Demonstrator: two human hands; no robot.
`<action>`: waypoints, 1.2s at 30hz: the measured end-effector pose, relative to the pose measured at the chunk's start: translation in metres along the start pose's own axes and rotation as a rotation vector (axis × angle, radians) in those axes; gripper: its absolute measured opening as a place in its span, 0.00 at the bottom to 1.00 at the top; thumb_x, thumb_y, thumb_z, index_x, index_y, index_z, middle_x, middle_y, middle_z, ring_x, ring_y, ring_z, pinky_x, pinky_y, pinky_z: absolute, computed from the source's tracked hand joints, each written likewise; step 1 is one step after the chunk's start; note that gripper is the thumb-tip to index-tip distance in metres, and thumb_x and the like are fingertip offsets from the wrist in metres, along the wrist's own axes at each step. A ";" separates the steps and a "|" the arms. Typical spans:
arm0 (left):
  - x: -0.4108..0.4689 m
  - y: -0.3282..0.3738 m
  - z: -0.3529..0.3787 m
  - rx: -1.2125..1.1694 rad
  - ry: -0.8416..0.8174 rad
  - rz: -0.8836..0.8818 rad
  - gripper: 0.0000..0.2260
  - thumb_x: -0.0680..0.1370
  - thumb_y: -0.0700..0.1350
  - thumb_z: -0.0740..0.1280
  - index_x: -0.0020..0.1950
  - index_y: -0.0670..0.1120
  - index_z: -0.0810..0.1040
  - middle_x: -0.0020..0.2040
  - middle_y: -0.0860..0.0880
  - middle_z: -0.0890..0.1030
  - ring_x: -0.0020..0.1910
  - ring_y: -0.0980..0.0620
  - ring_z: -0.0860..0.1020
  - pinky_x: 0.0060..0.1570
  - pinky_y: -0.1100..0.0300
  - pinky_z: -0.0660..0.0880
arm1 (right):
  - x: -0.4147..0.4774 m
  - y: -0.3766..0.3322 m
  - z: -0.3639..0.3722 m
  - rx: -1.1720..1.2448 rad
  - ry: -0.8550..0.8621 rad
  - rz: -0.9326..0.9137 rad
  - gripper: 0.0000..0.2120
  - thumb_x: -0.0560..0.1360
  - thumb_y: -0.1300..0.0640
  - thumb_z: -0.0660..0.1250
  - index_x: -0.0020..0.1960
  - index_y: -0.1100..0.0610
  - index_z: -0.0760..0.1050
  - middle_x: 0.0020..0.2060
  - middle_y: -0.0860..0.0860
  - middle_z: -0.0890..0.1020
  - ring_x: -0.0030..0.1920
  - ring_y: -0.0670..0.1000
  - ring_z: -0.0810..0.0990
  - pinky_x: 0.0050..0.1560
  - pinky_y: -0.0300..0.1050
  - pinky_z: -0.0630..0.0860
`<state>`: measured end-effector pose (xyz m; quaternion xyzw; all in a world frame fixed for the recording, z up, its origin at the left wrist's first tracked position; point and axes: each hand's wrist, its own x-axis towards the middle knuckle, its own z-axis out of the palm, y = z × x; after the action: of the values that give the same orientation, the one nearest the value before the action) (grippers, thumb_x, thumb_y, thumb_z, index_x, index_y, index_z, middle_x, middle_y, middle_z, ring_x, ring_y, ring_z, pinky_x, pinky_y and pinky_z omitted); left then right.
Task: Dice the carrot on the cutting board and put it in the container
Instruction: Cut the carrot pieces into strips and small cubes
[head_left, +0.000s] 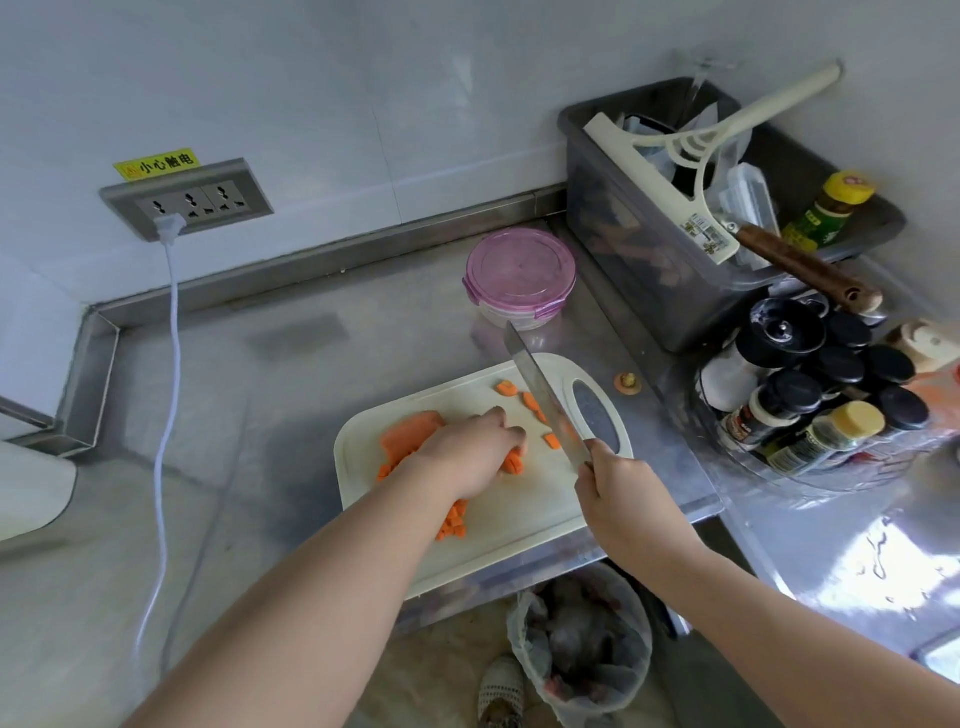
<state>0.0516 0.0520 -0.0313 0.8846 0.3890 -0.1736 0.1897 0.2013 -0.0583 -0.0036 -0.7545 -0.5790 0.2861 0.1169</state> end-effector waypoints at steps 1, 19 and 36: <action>0.003 0.001 -0.001 0.013 -0.010 0.007 0.12 0.77 0.39 0.63 0.60 0.49 0.73 0.58 0.46 0.70 0.54 0.43 0.75 0.50 0.54 0.73 | 0.000 0.001 0.000 0.000 -0.004 0.004 0.12 0.82 0.59 0.52 0.61 0.58 0.70 0.30 0.49 0.72 0.28 0.50 0.71 0.27 0.39 0.63; -0.029 0.027 0.028 0.019 0.297 -0.465 0.15 0.74 0.57 0.63 0.54 0.49 0.75 0.51 0.48 0.81 0.56 0.46 0.75 0.54 0.52 0.64 | -0.002 -0.001 0.022 -0.085 -0.195 0.086 0.11 0.81 0.64 0.52 0.60 0.61 0.69 0.41 0.52 0.69 0.33 0.49 0.67 0.30 0.40 0.65; -0.041 0.031 0.036 -0.049 0.367 -0.526 0.14 0.75 0.56 0.61 0.55 0.52 0.79 0.58 0.51 0.76 0.61 0.47 0.69 0.57 0.51 0.62 | -0.017 -0.007 0.028 -0.364 -0.271 -0.101 0.15 0.79 0.62 0.59 0.65 0.56 0.66 0.39 0.49 0.77 0.34 0.49 0.77 0.35 0.44 0.78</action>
<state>0.0433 -0.0098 -0.0376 0.7655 0.6360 -0.0447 0.0863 0.1770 -0.0761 -0.0174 -0.6879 -0.6686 0.2693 -0.0857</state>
